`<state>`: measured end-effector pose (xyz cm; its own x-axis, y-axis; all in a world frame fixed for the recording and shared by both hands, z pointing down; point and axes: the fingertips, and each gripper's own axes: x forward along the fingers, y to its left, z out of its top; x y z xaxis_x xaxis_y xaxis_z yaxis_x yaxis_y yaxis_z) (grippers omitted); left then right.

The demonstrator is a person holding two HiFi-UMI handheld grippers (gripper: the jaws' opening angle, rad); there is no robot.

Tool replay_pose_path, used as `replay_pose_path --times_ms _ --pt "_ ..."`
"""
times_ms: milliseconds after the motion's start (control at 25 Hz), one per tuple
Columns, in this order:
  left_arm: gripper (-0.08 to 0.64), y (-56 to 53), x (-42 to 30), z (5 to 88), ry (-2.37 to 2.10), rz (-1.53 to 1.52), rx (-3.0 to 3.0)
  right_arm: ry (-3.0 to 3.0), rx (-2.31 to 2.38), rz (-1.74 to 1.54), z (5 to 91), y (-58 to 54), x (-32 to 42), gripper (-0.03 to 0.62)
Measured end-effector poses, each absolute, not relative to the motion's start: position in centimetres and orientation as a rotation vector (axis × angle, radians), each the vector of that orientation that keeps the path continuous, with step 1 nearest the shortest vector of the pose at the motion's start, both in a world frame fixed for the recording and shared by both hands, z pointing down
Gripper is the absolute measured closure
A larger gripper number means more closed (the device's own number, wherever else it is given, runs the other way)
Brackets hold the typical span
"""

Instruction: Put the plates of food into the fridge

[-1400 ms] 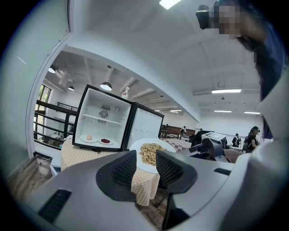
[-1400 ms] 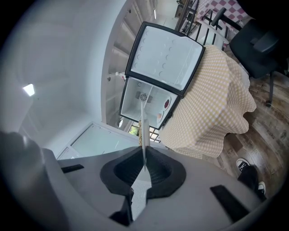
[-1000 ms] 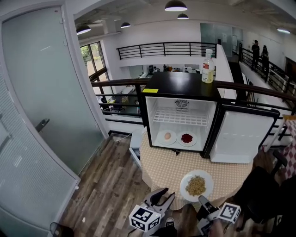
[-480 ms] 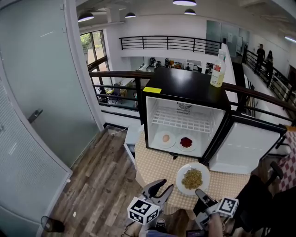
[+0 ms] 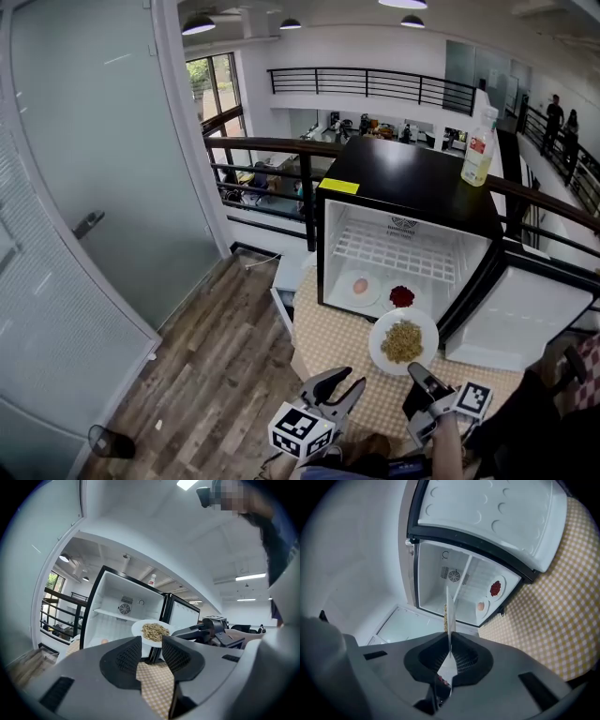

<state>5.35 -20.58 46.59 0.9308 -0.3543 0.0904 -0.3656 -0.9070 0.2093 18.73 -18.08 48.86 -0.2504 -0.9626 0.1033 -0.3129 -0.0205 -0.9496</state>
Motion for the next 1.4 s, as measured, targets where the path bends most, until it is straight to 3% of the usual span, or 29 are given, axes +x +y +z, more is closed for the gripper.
replay_pose_path --times_ms 1400 --pt "0.417 -25.2 6.4 45.9 -0.874 0.090 2.761 1.532 -1.301 -1.372 47.4 -42.0 23.3 0.566"
